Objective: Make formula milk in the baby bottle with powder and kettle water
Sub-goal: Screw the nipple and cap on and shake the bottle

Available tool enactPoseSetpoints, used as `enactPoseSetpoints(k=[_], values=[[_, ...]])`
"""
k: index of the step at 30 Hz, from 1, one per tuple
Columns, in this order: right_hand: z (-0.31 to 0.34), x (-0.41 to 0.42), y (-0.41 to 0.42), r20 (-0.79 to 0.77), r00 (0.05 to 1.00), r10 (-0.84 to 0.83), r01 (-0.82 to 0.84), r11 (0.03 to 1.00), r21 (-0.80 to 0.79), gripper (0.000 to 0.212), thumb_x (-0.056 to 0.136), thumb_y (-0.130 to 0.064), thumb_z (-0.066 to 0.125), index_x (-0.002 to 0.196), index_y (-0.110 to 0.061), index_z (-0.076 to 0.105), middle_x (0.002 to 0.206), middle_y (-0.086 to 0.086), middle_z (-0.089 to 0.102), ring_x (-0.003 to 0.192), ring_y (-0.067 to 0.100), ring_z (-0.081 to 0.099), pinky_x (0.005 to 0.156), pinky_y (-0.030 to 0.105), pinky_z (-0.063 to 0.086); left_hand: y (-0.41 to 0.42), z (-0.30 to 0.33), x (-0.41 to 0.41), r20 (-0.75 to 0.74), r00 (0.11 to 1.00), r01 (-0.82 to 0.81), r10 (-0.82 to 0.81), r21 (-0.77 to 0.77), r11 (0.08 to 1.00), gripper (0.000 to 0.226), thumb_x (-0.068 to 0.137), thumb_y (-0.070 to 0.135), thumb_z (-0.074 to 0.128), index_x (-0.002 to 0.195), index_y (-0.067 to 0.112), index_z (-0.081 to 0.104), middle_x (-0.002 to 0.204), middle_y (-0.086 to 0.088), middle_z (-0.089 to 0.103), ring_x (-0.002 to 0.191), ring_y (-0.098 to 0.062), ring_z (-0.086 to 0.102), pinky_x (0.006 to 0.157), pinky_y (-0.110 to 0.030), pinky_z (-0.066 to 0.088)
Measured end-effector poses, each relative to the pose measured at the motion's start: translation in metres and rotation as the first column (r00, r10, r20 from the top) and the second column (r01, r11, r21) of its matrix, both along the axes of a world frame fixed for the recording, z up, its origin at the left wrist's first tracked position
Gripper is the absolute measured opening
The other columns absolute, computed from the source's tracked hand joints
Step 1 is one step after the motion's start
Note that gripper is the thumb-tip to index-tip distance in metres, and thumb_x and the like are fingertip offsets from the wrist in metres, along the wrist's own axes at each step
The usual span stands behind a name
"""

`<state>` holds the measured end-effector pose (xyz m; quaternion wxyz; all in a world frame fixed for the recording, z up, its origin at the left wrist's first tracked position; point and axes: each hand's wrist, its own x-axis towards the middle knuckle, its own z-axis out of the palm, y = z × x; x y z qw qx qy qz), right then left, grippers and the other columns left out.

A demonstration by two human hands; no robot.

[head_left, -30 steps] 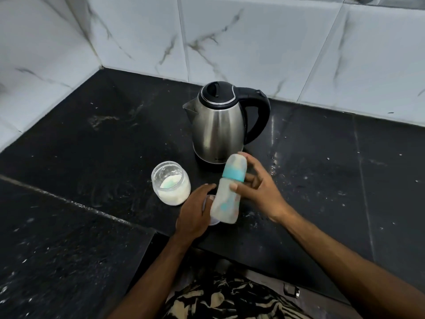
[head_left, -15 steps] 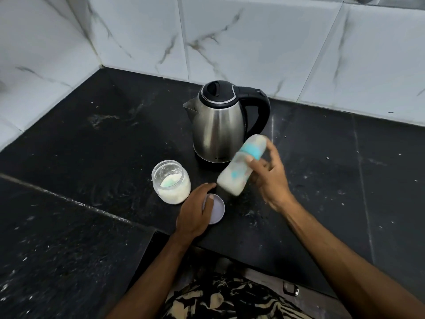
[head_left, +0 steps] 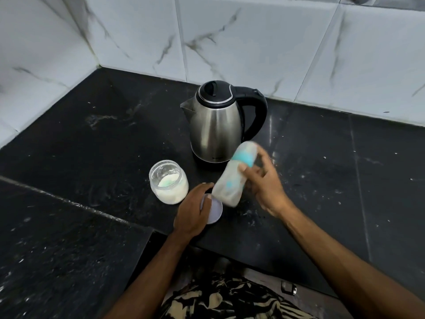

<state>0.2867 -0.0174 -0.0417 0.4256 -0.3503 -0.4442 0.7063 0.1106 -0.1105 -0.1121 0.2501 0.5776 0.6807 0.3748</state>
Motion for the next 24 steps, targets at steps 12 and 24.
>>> enactPoseSetpoints(k=[12, 24], values=[[-0.008, -0.002, -0.008, 0.106, 0.985, 0.136, -0.144, 0.987, 0.072, 0.073, 0.078, -0.012, 0.081, 0.138, -0.028, 0.044, 0.115, 0.011, 0.070, 0.103, 0.028, 0.070, 0.077, 0.039, 0.060, 0.000, -0.005, -0.004, 0.013, 0.999, 0.030, -0.030, -0.007, 1.000, 0.038, 0.093, 0.010, 0.063, 0.129, 0.002, 0.058, 0.135, -0.005, 0.058, 0.126, -0.025, 0.056, 0.112, -0.038, 0.039], [-0.016, 0.006, -0.020, 0.188, 0.936, 0.298, -0.317, 0.946, 0.076, 0.078, 0.078, -0.007, 0.081, 0.141, -0.027, 0.041, 0.116, 0.008, 0.071, 0.106, 0.027, 0.070, 0.080, 0.034, 0.059, 0.001, -0.001, -0.002, 0.040, 0.999, 0.033, -0.032, -0.023, 0.999, 0.041, 0.095, 0.023, 0.046, 0.129, 0.003, 0.058, 0.129, -0.013, 0.062, 0.121, -0.028, 0.059, 0.105, -0.046, 0.044]])
